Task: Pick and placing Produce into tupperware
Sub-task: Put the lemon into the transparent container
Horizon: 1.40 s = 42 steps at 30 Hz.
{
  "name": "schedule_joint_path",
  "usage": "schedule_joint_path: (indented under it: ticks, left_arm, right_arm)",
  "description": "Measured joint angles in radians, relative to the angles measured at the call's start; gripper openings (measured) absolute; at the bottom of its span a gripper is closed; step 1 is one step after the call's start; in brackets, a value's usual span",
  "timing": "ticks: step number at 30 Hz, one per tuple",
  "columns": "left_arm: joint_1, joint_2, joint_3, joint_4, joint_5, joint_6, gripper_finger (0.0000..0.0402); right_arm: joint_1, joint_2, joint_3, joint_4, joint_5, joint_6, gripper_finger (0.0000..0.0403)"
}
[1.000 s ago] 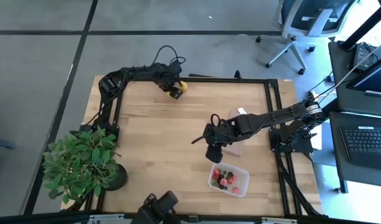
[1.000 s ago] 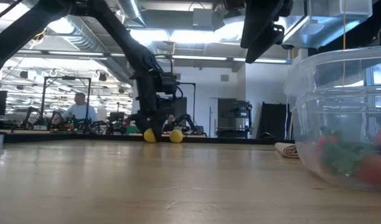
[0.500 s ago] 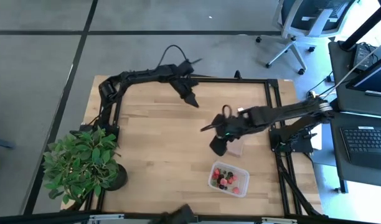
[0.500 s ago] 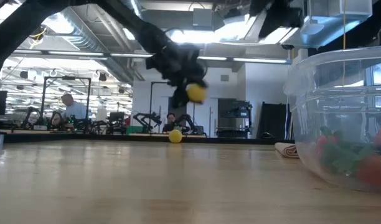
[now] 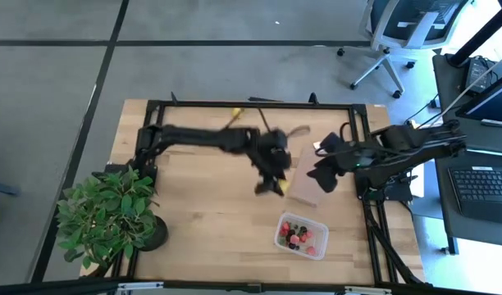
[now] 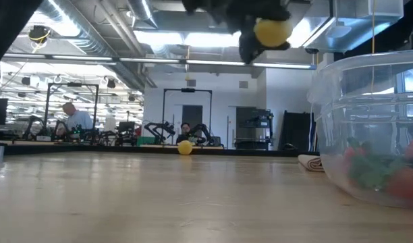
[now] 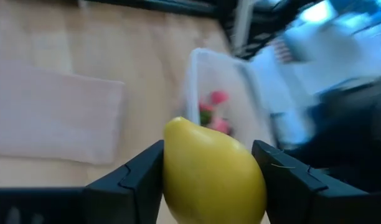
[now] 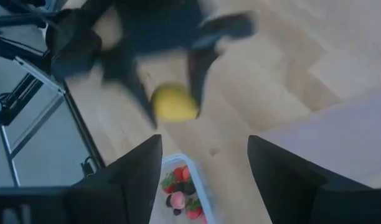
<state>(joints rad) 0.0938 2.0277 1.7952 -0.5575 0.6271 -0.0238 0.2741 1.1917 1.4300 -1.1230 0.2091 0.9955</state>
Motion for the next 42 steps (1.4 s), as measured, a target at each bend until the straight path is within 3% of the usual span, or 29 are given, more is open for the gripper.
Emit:
schedule_joint_path:
  ticks: [2,4,12,21,33,42]
  left_arm:
    - [-0.068,0.000,0.009,0.003,-0.166,0.015,0.0208]
    - [-0.118,0.000,0.009,0.006,-0.257,0.019,0.0209]
    - [-0.262,0.000,0.009,0.153,-0.367,0.000,0.0210]
    - [-0.270,0.110,0.009,0.292,-0.377,-0.089,0.0211]
    - [-0.335,0.214,0.008,0.277,-0.373,-0.048,0.0212]
    - [-0.320,0.214,0.008,0.284,-0.411,-0.061,0.0235]
  right_arm:
    - [0.001,-0.016,0.000,-0.012,0.016,-0.001,0.0238]
    - [0.000,-0.024,0.000,-0.012,0.020,-0.005,0.0238]
    - [0.000,-0.023,0.000,-0.013,0.021,-0.043,0.0238]
    - [0.005,-0.023,0.000,-0.014,0.018,-0.057,0.0238]
    - [0.005,-0.023,0.000,-0.017,0.017,-0.061,0.0238]
    - [0.005,-0.023,0.000,-0.017,0.017,-0.061,0.0238]
